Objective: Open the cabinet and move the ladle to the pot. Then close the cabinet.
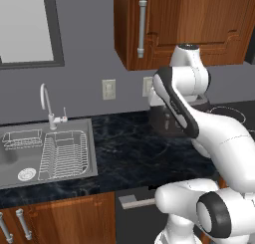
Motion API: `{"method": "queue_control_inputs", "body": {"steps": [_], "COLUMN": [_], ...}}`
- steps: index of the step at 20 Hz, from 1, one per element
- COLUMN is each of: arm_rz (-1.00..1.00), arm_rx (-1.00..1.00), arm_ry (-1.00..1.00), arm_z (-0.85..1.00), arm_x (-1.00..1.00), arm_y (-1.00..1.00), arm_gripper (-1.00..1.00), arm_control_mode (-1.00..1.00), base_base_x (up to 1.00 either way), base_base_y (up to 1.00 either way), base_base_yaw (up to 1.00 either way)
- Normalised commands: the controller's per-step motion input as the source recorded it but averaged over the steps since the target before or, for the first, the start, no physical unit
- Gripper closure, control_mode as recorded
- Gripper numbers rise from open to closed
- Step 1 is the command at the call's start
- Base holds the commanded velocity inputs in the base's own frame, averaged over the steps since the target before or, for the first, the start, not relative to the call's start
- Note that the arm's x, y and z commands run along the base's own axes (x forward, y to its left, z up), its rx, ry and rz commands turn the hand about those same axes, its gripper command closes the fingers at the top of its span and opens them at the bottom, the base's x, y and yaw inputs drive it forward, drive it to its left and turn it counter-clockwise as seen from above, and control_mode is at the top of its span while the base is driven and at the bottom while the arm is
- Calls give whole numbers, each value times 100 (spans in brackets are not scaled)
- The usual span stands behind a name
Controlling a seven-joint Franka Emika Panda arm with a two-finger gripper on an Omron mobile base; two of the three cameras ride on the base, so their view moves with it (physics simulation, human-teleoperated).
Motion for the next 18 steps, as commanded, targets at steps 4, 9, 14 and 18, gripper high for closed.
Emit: {"method": "queue_control_inputs", "body": {"steps": [4, 9, 14, 18], "arm_rz": [0, 1, 0, 0], "arm_rx": [-4, -8, -4, 0], "arm_ry": [-15, -20, -20, -8], "arm_z": [4, 2, 14, 28], "arm_x": [-18, -32, -32, -17], "arm_y": [14, 28, 4, 5], "arm_gripper": [-100, -100, -100, -100], "arm_control_mode": [-100, -100, -100, -100], "base_base_x": [0, 0, 0, 0], "base_base_y": [0, 0, 0, 0], "base_base_yaw": [0, 0, 0, 0]}}
